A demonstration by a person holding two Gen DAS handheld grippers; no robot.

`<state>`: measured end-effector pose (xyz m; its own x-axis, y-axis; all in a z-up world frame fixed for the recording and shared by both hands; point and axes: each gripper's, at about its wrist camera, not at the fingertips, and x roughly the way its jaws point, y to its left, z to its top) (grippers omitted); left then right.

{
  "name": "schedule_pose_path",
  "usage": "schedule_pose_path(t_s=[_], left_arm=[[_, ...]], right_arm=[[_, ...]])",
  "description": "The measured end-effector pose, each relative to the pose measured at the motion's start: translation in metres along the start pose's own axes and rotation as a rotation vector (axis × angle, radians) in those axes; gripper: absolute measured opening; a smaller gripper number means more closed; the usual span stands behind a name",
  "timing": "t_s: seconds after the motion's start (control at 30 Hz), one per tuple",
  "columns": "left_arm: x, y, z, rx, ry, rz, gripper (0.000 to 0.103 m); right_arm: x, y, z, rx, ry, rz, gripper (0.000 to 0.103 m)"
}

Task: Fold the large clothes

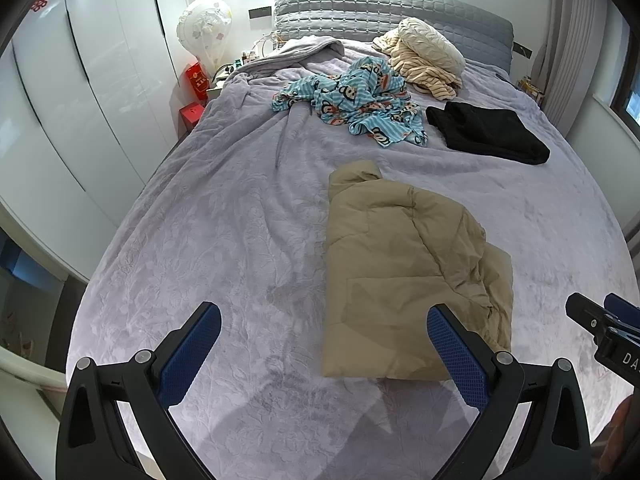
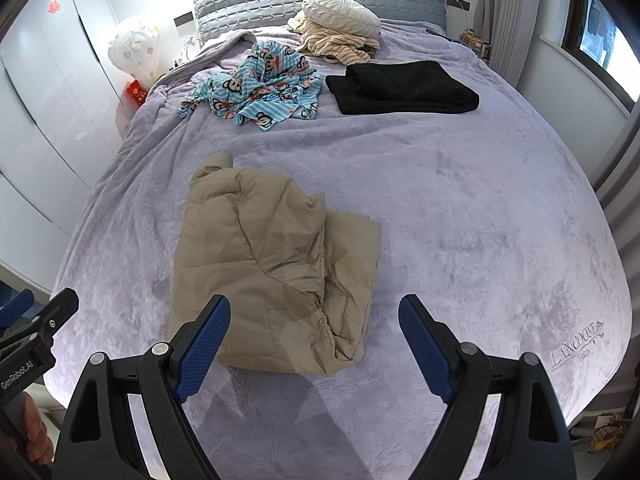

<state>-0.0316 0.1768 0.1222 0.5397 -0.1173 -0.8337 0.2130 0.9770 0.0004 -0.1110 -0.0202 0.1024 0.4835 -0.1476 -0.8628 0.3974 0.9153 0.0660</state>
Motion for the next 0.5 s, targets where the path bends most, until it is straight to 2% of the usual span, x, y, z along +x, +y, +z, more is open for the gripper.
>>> schedule_pose_path(t_s=[0.5], left_arm=[[0.0029,0.0051,-0.0009,-0.012,0.003,0.003,0.103]], right_arm=[[-0.0008,0.0023,-0.0013,0.002,0.000,-0.002,0.088]])
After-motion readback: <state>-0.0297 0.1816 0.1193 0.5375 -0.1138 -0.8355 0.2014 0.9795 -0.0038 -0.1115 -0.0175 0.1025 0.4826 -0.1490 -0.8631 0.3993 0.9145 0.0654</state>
